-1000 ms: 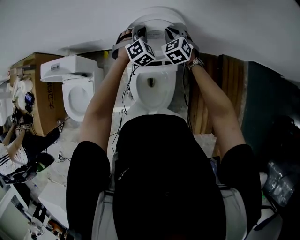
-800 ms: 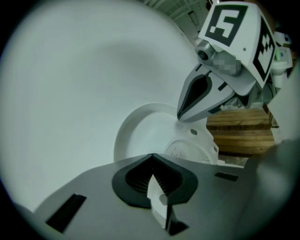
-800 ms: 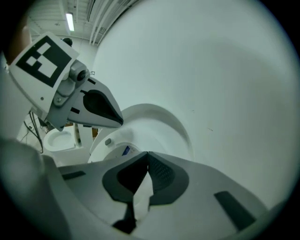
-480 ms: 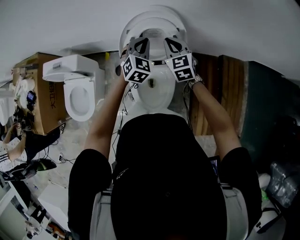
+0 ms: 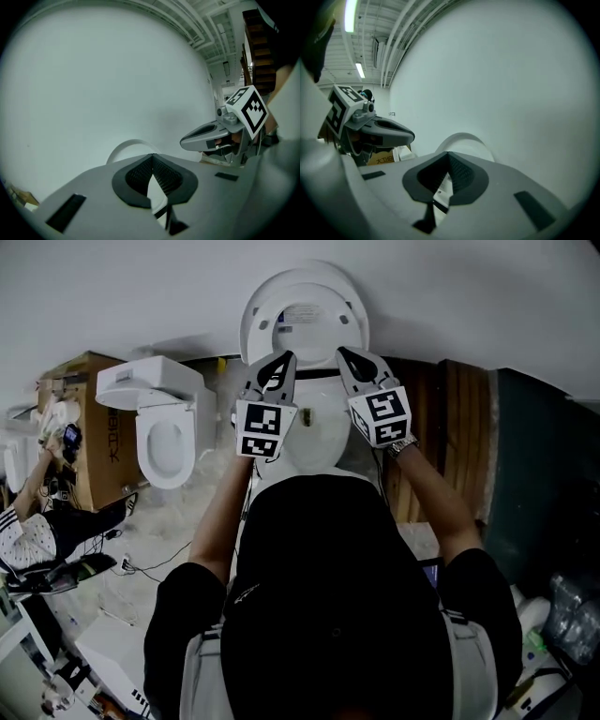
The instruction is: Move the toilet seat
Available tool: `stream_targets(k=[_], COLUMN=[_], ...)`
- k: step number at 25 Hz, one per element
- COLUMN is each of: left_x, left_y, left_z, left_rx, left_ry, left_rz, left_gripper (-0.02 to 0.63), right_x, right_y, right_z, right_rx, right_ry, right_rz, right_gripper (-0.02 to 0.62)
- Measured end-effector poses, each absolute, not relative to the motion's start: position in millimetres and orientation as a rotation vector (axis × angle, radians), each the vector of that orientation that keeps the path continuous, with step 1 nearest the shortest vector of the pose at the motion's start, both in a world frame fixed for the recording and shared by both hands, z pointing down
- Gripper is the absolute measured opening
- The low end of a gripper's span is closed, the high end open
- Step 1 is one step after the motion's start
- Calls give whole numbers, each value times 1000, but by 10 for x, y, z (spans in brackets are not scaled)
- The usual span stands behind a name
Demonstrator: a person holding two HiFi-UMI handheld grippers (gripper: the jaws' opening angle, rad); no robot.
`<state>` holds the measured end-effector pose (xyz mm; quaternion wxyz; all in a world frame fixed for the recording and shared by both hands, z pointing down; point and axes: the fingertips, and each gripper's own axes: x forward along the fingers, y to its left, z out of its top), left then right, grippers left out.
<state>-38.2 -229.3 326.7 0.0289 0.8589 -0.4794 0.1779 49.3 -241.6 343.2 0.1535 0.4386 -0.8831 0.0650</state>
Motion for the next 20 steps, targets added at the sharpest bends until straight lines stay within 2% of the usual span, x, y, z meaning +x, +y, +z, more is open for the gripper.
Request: stream_targets(k=[7, 20], left_x=[-413, -703], left_y=[-1714, -831], left_z=[2975, 3016], left_rx=[2597, 2479], left_ry=[-1576, -1638], left_rz=[444, 415], left_gripper=[9, 9], right_x=[604, 861], right_y=[-1904, -1198], right_z=[2978, 2665], right_rx=[1266, 1341], right_ry=[-2640, -2660], right_rz=[162, 207], right_gripper=[14, 14])
